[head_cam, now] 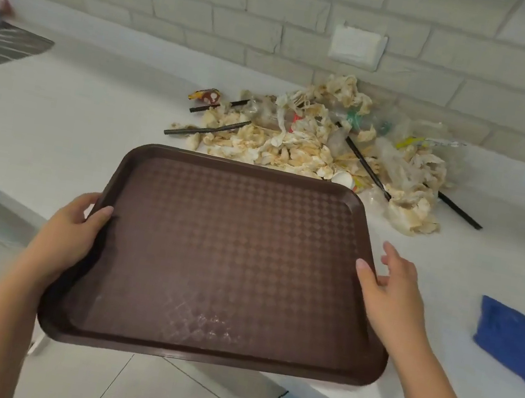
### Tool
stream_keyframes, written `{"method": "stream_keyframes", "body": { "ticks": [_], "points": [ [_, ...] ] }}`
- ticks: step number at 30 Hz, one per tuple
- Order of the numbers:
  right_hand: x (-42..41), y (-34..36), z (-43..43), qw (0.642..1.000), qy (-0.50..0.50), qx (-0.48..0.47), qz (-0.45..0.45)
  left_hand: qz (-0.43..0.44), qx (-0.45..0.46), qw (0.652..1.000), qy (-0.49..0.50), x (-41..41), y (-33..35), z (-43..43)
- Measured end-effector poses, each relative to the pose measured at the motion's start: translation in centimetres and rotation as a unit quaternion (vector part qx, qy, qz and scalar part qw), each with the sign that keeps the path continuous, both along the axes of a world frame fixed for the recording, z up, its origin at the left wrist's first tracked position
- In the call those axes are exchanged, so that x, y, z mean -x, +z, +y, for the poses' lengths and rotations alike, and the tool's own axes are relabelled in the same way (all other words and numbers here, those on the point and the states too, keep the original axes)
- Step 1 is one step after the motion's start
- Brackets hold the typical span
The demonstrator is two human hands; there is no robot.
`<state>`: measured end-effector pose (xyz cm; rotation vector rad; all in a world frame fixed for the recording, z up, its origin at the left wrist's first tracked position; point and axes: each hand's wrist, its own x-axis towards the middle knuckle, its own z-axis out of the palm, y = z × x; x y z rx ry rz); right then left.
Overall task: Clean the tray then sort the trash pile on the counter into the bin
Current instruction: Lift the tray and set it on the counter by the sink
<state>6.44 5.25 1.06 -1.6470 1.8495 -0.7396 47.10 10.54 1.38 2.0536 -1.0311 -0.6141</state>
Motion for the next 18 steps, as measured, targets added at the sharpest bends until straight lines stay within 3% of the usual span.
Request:
{"method": "stream_keyframes", "body": {
  "ticks": [2,5,9,13,18],
  "points": [
    [-2.7,0.2,-0.5,0.999,-0.003,-0.033,-0.013,0.008,0.004,1.000,0.013,-3.2,0.1,1.2],
    [-7.0,0.1,-0.6,0.990,0.027,-0.089,-0.104,0.036,0.018,0.999,0.028,-7.7,0.6,2.6],
    [-13.9,0.1,0.1,0.975,-0.011,-0.076,-0.209,0.100,0.014,0.995,0.027,-14.5,2.2,3.8],
    [-19.7,0.3,-0.2,0.971,-0.032,-0.050,-0.230,0.172,-0.015,0.985,-0.004,-20.4,2.7,4.0],
    [-26.5,0.7,-1.0,0.974,-0.040,-0.042,-0.217,0.149,-0.025,0.988,0.007,-26.1,1.0,2.5]
  ]
}}
